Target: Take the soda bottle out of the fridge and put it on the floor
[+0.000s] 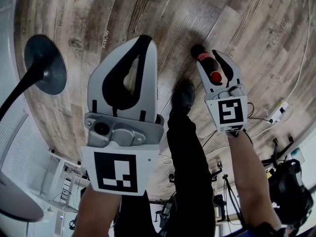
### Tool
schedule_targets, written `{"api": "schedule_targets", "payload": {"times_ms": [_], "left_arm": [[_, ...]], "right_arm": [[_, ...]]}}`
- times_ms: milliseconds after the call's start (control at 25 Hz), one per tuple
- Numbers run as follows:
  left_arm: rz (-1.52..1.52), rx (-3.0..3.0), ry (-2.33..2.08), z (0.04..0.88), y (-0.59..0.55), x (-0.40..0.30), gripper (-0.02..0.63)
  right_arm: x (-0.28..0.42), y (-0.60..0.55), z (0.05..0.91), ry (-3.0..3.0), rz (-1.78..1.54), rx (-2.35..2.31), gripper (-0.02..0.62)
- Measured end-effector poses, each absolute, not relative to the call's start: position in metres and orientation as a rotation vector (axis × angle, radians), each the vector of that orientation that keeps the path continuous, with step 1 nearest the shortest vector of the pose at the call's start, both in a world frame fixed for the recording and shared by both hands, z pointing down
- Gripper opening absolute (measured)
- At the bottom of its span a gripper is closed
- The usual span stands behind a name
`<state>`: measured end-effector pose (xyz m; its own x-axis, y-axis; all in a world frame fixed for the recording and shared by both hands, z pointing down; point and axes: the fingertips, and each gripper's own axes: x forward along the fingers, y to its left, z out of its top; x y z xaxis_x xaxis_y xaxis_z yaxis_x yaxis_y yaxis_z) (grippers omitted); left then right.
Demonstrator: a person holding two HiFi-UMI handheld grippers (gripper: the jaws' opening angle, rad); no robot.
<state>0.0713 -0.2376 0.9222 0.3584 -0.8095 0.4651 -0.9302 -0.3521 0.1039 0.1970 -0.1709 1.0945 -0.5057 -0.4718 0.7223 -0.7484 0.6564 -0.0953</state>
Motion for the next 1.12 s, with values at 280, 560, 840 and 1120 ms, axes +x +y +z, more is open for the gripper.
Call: {"api": "schedule_targets", "payload": {"times_ms": [280, 560, 840, 1120], "left_arm": [[0.463, 2.299, -1.513, 0.911, -0.238, 0.079, 0.020], [0.438, 2.310, -1.511, 0.902, -0.236, 0.081, 0.020], [0.414, 2.337, -1.520, 0.879, -0.236, 0.081, 0.020], [0.348, 2.375, -1.553, 0.824, -0.246, 0.087, 0.020]], "right_arm": [[0.193, -0.168, 1.085, -2.204, 0.521, 0.938, 0.204], [0.198, -0.171, 1.070, -2.211, 0.496, 0.960, 0.204], [0.195, -0.174, 1.040, -2.243, 0.451, 0.981, 0.204], [0.194, -0.202, 0.970, -2.296, 0.372, 1.075, 0.201]]}}
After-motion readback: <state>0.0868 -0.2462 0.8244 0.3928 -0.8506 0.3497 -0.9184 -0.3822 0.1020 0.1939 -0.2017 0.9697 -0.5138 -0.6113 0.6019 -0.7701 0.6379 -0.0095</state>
